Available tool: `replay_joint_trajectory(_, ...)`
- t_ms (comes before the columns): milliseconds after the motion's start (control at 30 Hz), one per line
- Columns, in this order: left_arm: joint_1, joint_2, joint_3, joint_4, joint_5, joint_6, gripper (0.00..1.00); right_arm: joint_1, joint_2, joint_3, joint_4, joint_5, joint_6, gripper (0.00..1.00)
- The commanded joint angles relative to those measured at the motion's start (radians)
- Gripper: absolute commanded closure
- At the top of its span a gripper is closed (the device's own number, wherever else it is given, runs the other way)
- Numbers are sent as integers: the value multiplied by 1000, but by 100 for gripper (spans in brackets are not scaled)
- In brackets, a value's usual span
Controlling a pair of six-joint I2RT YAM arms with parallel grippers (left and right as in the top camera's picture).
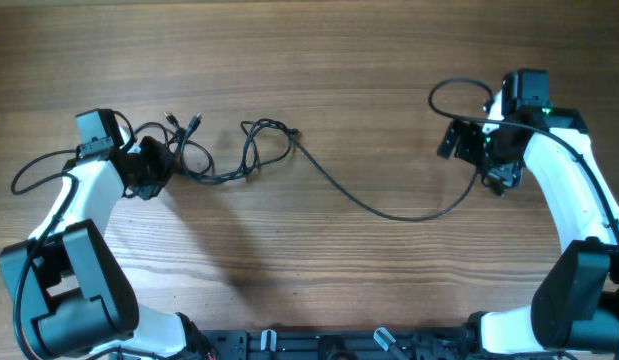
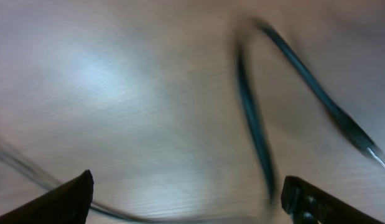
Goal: Untangle cables
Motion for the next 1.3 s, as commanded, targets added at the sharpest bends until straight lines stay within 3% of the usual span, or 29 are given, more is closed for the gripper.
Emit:
replay_joint_trajectory(0, -5, 2, -9, 3, 6, -10, 95, -5, -11, 7, -37, 203, 90, 0)
replay_joint_trajectory(100, -5, 2, -9, 3, 7, -10, 95, -1, -11, 61, -161, 166, 72, 1)
replay_joint_trajectory(133, -5, 2, -9, 3, 7, -10, 95, 5, -11, 82, -169, 49, 8, 0)
replay_joint_trajectory(233, -6, 2, -9, 4, 32, -10, 96, 48, -11, 101, -143, -226, -24, 9)
replay_joint_trajectory(333, -6, 2, -9, 3, 44, -9, 96, 175, -9, 101, -47, -251, -6, 13)
replay_joint_trajectory(400, -6, 2, -9, 3, 44, -10, 96, 287, -3, 90, 78, -251, -24, 24)
replay_joint_trajectory(467, -6, 2, -9, 3, 44, -10, 96, 415, 17, 84, 206, -233, -80, 43)
replay_joint_trajectory(500, -6, 2, -9, 3, 44, -10, 96, 483, 32, 84, 264, -200, -113, 46)
replay_joint_trajectory(567, -6, 2, -9, 3, 44, -10, 95, 640, 106, 84, 447, -46, -243, 71)
replay_joint_trajectory(600, -6, 2, -9, 3, 44, -10, 95, 670, 134, 84, 495, -43, -288, 72)
replay_joint_trajectory(633, -6, 2, -9, 3, 44, -10, 94, 727, 211, 84, 584, -25, -370, 63)
replay_joint_trajectory(900, -6, 2, -9, 4, 44, -10, 94, 760, 473, 84, 764, 146, -373, 52)
replay_joint_trajectory(1033, -6, 2, -9, 4, 44, -10, 94, 760, 473, 84, 776, 152, -372, 51)
replay_joint_trajectory(1200, -6, 2, -9, 6, 44, -10, 94, 754, 336, 86, 785, 155, -373, 52)
replay_joint_trajectory(1267, -6, 2, -9, 6, 44, -10, 94, 746, 324, 86, 798, 155, -373, 47)
